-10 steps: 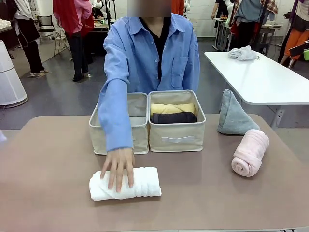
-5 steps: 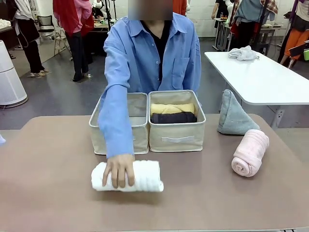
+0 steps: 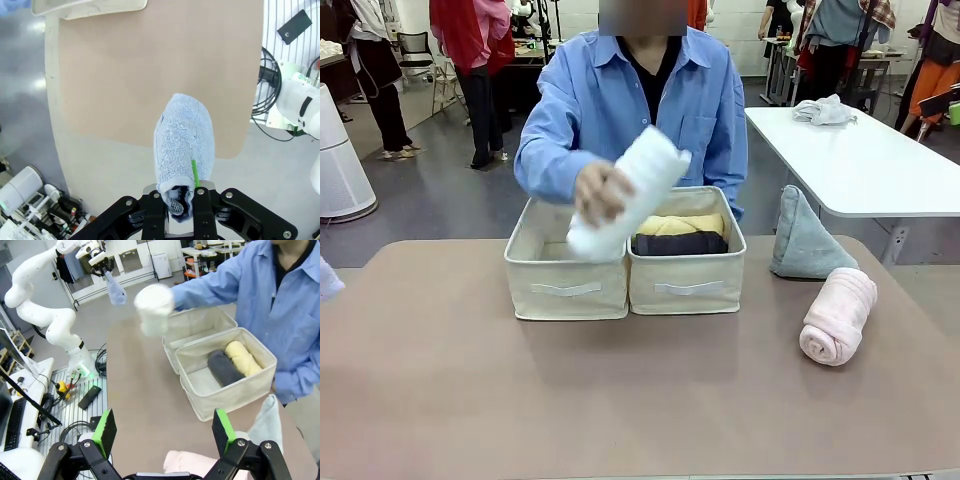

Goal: Sort the towels based on their folding style.
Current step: Pick up one triangle-folded towel and place it in the left Fabric basket.

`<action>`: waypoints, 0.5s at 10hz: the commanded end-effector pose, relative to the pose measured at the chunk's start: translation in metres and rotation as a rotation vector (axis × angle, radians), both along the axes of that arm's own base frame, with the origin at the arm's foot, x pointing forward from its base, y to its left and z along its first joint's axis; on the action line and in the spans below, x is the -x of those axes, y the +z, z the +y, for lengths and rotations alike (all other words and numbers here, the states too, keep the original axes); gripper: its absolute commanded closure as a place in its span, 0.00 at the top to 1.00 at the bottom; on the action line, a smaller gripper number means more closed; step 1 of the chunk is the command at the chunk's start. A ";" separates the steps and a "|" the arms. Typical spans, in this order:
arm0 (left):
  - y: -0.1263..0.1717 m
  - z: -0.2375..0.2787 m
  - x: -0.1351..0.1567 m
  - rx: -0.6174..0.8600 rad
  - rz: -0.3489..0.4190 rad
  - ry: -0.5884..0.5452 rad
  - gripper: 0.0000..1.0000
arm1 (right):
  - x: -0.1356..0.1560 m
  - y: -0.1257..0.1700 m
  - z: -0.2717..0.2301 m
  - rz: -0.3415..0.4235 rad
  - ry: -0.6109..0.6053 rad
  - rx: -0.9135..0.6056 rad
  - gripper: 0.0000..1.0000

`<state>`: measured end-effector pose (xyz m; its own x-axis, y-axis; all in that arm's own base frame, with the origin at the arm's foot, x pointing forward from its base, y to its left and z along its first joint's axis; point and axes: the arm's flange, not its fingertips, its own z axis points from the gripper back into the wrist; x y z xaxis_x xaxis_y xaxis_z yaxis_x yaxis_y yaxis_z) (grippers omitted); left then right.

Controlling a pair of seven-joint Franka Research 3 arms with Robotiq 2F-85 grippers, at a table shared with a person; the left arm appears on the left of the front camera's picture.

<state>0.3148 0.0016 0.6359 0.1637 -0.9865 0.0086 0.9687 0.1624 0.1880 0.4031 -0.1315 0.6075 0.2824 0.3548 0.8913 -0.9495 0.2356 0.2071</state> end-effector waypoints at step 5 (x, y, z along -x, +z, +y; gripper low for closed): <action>0.072 -0.133 -0.093 -0.022 -0.062 -0.245 0.16 | 0.000 0.000 0.001 -0.006 0.005 -0.008 1.00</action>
